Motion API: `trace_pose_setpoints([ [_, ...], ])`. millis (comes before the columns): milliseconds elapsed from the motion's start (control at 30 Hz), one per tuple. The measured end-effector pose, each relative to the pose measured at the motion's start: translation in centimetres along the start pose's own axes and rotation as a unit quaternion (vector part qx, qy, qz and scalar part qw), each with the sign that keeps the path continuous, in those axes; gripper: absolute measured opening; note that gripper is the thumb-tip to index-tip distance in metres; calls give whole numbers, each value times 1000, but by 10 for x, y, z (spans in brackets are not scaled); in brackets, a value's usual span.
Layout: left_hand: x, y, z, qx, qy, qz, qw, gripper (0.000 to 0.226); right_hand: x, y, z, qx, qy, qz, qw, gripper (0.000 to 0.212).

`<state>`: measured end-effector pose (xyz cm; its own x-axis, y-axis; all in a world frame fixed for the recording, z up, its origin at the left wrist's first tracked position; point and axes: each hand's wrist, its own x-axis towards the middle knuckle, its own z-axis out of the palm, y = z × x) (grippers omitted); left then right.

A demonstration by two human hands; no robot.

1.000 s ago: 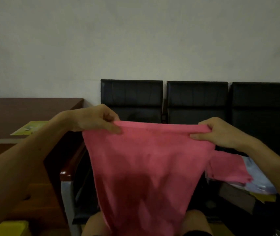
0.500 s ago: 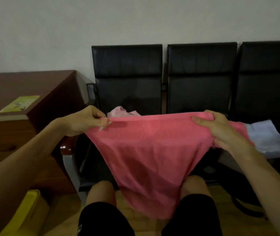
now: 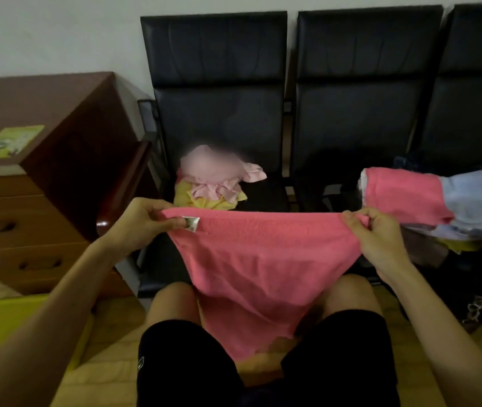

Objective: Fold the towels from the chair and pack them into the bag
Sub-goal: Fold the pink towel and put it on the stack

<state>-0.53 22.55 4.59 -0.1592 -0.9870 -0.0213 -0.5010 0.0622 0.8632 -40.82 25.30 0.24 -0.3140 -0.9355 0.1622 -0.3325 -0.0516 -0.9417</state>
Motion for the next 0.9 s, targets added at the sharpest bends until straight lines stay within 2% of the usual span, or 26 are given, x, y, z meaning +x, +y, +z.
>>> trace_pose_setpoints([
  [100, -11, -16, 24, -46, 81, -9, 996, 3, -16, 0, 14, 10, 39, 0, 999, 34],
  [200, -25, -19, 54, -94, 149, -57, 983, 10, -35, -5, 27, 24, 51, 1, 998, 35],
  [367, -29, -10, 87, -236, 179, -138, 945, 12, -51, -9, 40, 91, 69, 57, 992, 30],
  [533, -30, 3, 99, -311, 132, -166, 926, 15, -57, -21, 55, 117, 61, 64, 989, 26],
  [667, -34, 14, 114, -335, 102, -165, 922, 29, -68, -28, 70, 122, 15, 77, 989, 18],
  [900, -40, 21, 132, -328, 23, -149, 932, 27, -85, -43, 100, 114, -89, 78, 986, 13],
])
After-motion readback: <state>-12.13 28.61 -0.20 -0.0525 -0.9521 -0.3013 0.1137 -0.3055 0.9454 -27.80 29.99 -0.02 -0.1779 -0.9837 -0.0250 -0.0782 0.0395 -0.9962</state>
